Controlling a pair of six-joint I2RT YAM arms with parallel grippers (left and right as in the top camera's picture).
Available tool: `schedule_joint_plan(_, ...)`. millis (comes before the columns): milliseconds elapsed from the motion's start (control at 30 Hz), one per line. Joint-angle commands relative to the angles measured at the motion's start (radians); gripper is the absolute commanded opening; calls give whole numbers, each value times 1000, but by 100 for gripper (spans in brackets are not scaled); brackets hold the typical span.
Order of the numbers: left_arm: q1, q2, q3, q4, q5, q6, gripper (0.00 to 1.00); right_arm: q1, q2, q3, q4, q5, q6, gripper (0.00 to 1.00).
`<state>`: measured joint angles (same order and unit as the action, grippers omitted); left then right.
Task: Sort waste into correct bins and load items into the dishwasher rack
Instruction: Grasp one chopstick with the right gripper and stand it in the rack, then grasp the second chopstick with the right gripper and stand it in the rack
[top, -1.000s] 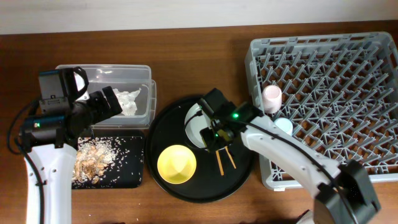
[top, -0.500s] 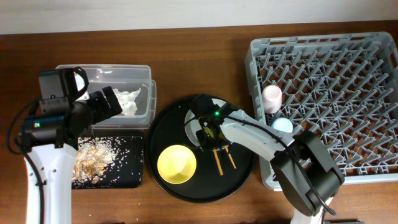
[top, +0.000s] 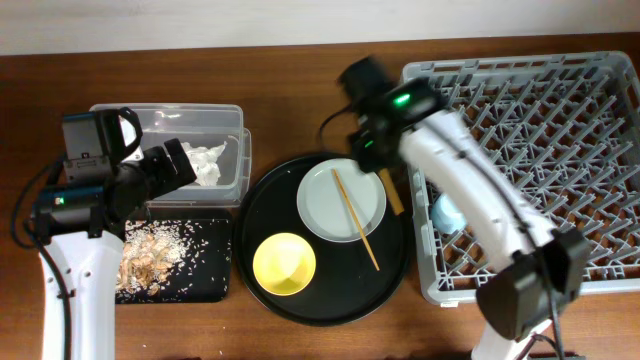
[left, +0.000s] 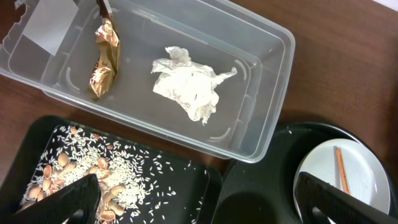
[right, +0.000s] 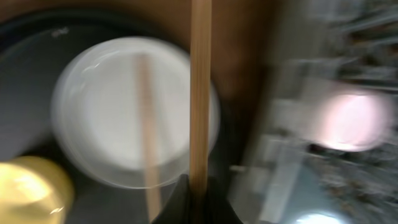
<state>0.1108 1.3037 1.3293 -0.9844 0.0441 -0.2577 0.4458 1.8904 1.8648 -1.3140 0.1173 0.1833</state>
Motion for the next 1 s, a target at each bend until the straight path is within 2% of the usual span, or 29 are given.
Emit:
schedule_joint_plan(0,3,6,-1,-1,-8,-2,99,-186,-14,30,-17,100,-154,4)
schedule_joint_plan(167,3,6,-1,-1,-8,-2,99,-445,39,15,-8,91,-169,4)
schedule_joint_plan(300,3,6,-1,-1,-8,-2,99,-523,85,-10,32,18,-210,4)
schedule_joint_plan(467,3,6,-1,-1,-8,-2,99,-546,115,-10,55,18,-210,5)
schedule_joint_plan(500,3,6,-1,-1,-8,-2,99,-546,114,-10,57,18,-210,16)
schedule_joint_plan(567,3,6,-1,-1,-8,-2,99,-546,115,-10,57,18,-209,19)
schedule_joint_plan(600,3,6,-1,-1,-8,-2,99,-546,114,-10,57,18,-209,22)
schedule_joint_plan(633,3,6,-1,-1,-8,-2,99,-546,114,-10,54,18,-209,30)
schedule_joint_plan(700,3,6,-1,-1,-8,-2,99,-546,114,-10,48,11,-202,34)
schedule_joint_plan(767,3,6,-1,-1,-8,-2,99,-545,114,-10,25,-160,-155,36)
schedule_joint_plan(800,3,6,-1,-1,-8,-2,99,-541,114,-10,3,-329,-126,42)
schedule_joint_plan(833,3,6,-1,-1,-8,-2,99,-530,114,-10,-20,-412,-127,46)
schedule_joint_plan(967,3,6,-1,-1,-8,-2,99,-396,114,-10,-104,-474,-126,51)
